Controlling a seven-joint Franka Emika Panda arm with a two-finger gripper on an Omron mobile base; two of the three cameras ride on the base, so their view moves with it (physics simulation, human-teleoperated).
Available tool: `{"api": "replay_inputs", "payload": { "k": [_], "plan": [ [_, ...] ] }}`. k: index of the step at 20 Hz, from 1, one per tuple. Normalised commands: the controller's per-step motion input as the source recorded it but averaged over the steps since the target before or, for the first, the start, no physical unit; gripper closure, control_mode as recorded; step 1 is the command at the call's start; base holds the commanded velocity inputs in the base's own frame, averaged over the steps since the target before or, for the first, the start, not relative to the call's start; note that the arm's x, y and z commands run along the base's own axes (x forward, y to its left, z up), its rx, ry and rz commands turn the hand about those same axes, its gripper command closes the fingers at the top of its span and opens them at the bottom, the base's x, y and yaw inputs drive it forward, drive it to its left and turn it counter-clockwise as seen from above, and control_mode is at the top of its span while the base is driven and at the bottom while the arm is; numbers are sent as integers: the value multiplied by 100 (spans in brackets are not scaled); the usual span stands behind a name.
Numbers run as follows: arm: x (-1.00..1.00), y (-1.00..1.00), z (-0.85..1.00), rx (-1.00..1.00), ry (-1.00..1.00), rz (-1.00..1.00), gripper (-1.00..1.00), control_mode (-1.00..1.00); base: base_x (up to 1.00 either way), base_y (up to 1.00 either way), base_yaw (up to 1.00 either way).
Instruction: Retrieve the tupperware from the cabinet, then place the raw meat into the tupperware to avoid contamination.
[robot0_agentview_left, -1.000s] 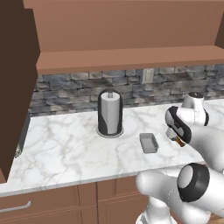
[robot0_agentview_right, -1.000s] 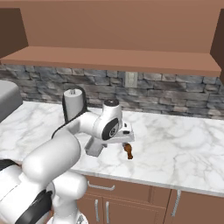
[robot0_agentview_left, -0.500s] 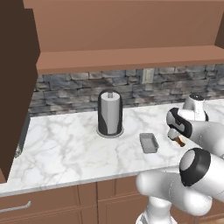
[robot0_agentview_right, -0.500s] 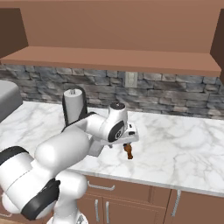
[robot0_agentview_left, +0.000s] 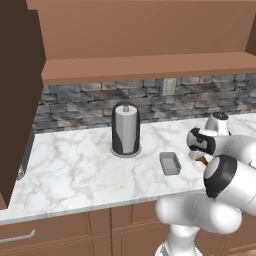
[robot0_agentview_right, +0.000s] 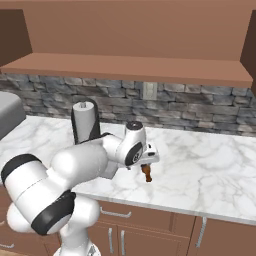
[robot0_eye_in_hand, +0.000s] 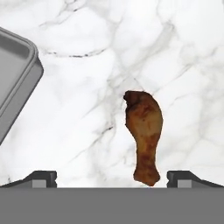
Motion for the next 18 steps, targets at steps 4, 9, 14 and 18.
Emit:
{"api": "replay_inputs", "payload": {
  "k": [4,9,14,18],
  "plan": [
    [26,-15,-16,0,1,1,-100,-100,0,0,0],
    [20,-17,-19,0,0,0,-100,-100,0,0,0],
    [20,-8,-20,0,0,1,-100,-100,0,0,0],
    [21,-2,-16,-1,-1,1,-100,-100,0,0,0]
  ]
}}
